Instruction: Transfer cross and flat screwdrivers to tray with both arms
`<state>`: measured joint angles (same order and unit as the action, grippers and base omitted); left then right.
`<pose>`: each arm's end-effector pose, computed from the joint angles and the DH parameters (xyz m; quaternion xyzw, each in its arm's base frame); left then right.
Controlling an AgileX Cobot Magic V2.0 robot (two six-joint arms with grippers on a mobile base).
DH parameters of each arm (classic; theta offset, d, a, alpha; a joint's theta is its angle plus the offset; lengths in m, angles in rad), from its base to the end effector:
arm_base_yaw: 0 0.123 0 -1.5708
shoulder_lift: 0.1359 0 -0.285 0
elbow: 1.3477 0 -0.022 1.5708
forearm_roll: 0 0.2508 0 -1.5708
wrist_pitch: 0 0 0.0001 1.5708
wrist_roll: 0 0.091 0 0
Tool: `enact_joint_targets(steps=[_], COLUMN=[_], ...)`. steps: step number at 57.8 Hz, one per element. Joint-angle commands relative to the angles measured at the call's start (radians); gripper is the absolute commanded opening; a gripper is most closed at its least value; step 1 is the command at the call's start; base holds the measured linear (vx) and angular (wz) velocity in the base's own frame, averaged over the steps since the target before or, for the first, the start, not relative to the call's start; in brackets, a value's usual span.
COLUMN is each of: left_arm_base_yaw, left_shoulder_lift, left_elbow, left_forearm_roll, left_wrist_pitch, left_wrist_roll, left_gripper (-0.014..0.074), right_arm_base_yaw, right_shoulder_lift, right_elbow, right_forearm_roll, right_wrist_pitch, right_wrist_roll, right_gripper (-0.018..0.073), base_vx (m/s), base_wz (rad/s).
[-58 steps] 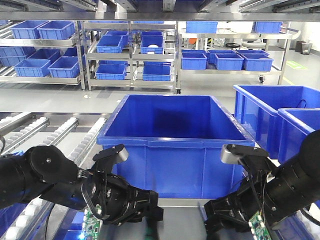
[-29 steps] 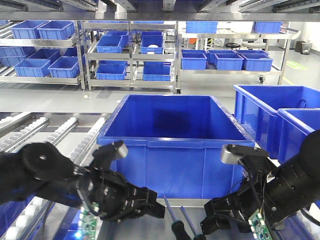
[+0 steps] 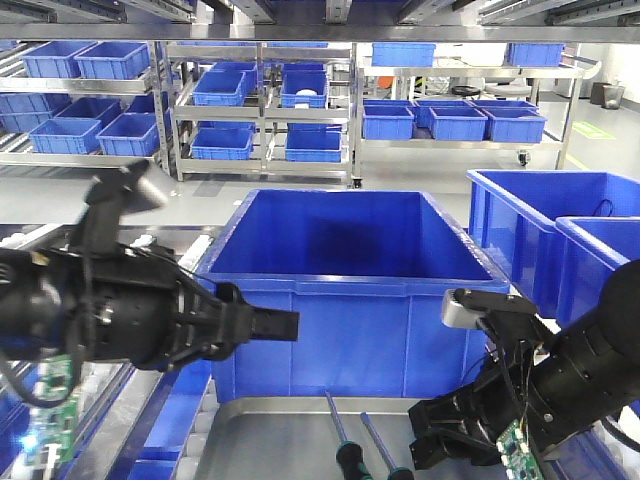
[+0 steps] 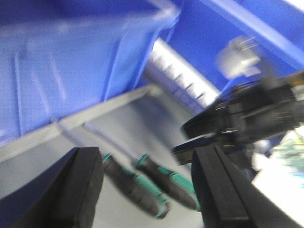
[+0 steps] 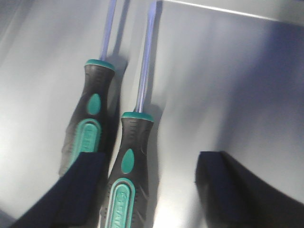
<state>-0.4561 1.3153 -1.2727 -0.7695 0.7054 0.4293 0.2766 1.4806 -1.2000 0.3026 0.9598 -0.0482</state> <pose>0.2392 -0.1631 0.3998 0.2214 0.8165 -0.3496 0.4027 0.2833 0.1035 0.3012 -0.0981 0.9639 0.1611 0.1878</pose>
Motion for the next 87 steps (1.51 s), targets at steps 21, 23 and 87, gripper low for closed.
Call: enact_joint_targets(steps=[21, 23, 87], left_arm_base_yaw=[-0.006, -0.006, 0.382], left_shoulder_lift=[-0.082, -0.108, -1.334], left_elbow=[0.045, 0.082, 1.330], left_forearm_roll=[0.101, 0.121, 0.741], left_wrist_pitch=[-0.170, -0.219, -0.705], left_wrist_roll=[-0.009, -0.009, -0.359], left_gripper=[0.0391, 0.0352, -0.0008], right_arm_base_yaw=[0.000, 0.000, 0.000], right_shoulder_lift=[-0.033, -0.033, -0.033], right_elbow=[-0.035, -0.035, -0.035], right_forearm_roll=[0.020, 0.020, 0.021], right_wrist_pitch=[-0.030, -0.030, -0.018], right_wrist_roll=[-0.005, -0.005, -0.005], right_gripper=[0.0363, 0.0356, 0.0242], base_vx=[0.00, 0.00, 0.00], base_wz=[0.00, 0.00, 0.00])
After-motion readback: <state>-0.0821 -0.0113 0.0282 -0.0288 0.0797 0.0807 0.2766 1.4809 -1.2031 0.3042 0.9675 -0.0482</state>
